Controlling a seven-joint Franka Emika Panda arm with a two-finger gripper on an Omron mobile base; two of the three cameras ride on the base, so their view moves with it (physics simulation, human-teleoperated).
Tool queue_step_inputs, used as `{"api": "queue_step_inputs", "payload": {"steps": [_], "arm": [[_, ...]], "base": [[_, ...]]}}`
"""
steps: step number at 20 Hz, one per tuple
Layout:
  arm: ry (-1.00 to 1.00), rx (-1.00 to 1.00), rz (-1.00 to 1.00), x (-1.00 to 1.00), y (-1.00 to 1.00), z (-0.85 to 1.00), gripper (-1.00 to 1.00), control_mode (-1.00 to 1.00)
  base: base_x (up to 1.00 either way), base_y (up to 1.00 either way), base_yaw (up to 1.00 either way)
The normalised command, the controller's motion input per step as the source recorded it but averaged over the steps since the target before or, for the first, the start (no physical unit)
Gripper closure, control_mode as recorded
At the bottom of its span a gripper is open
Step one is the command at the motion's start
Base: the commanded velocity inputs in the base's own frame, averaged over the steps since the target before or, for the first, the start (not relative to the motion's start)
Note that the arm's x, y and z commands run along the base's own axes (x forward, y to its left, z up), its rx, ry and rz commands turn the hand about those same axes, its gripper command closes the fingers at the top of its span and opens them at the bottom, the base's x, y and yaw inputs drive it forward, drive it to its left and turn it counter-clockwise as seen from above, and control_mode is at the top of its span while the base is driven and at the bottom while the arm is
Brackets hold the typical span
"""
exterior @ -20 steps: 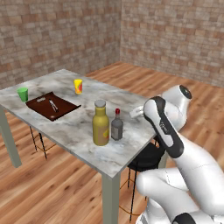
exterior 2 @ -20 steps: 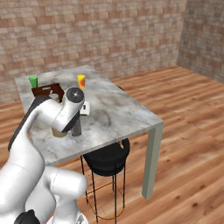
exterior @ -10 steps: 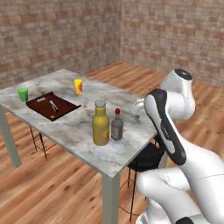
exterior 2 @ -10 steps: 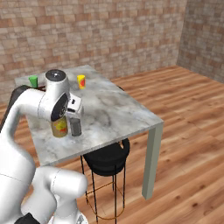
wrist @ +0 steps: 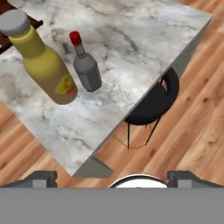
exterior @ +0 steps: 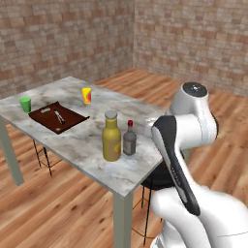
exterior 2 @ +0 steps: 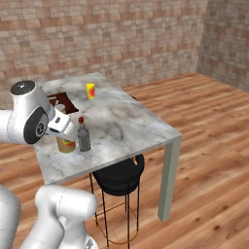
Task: Place the drinks on the dining counter in a tight cluster.
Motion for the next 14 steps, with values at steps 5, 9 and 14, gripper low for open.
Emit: {"api": "queue_step_inputs", "payload": {"steps": [5,9,14], "arm": [[-0.14,-0.05,-0.05,-0.55,0.03,-0.01,-1.0,-1.0],[-0.11,0.0,0.0,-0.67,0.02,0.22,-1.0,-1.0],[-0.04,0.0,0.02,-0.65,0.0,0.16,-1.0,-1.0]], "base": [[0.0,0.0,0.0],[0.0,0.0,0.0],[0.0,0.0,0.0]]}}
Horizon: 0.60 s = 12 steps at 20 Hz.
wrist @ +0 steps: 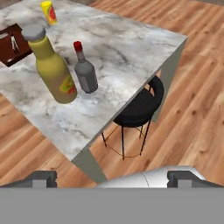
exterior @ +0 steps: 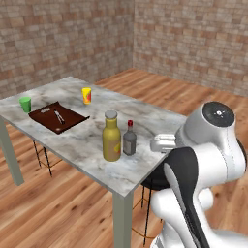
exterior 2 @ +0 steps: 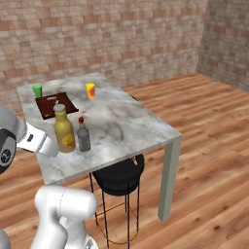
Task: Place the drinks on the dining counter in a tight cluster.
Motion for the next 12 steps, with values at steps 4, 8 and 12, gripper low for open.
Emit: {"api": "queue_step_inputs", "payload": {"steps": [4,8,12], "arm": [[0.0,0.0,0.0,0.0,0.0,0.0,-1.0,-1.0],[0.0,0.0,0.0,-0.03,0.0,0.0,-1.0,-1.0],[0.0,0.02,-0.12,-0.48,-0.37,0.0,-1.0,-1.0]], "base": [[0.0,0.0,0.0],[0.0,0.0,0.0],[0.0,0.0,0.0]]}}
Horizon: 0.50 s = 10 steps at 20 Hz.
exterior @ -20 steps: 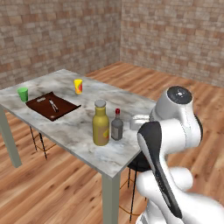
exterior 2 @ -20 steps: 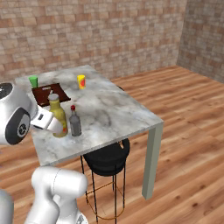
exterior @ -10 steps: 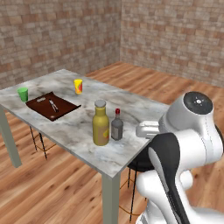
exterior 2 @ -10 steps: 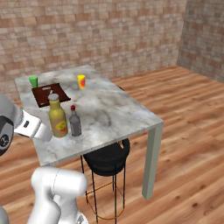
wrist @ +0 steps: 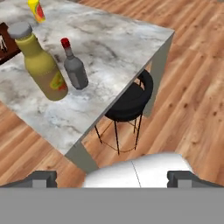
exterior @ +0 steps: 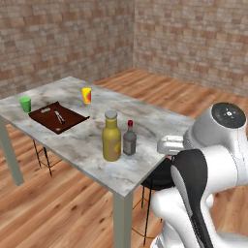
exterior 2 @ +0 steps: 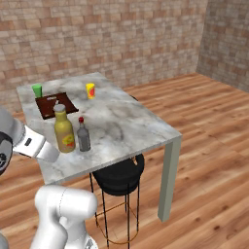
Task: Place the drinks on the dining counter in a tight cluster.
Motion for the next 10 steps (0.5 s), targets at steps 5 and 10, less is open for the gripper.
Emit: {"api": "queue_step_inputs", "payload": {"steps": [5,10], "arm": [[0.0,0.03,-0.11,-0.41,-0.32,0.0,-1.0,1.0],[0.0,0.0,0.0,0.0,0.0,0.0,-1.0,1.0]], "base": [[-0.36,-0.28,-0.11],[-0.85,-0.78,-0.37]]}}
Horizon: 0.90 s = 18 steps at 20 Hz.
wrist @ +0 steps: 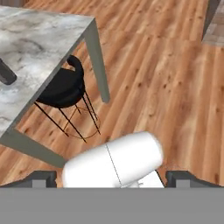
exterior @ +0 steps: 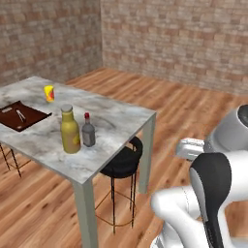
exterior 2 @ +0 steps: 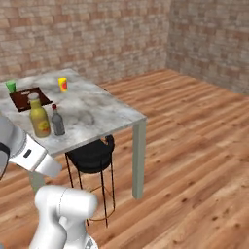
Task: Place the drinks on the dining counter in a tight cluster.
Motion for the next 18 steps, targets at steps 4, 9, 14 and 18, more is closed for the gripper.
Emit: {"api": "queue_step_inputs", "payload": {"steps": [4,9,14,18], "arm": [[0.0,0.0,0.0,0.0,0.0,0.0,-1.0,1.0],[0.0,0.0,0.0,0.0,0.0,0.0,-1.0,1.0],[0.0,0.0,0.0,0.0,0.0,0.0,-1.0,1.0],[0.0,0.0,0.0,0.0,0.0,0.0,-1.0,1.0]], "base": [[-0.2,-0.45,-0.47],[0.03,-0.74,-0.33],[0.89,-0.54,-0.15],[1.0,-0.62,-0.3]]}}
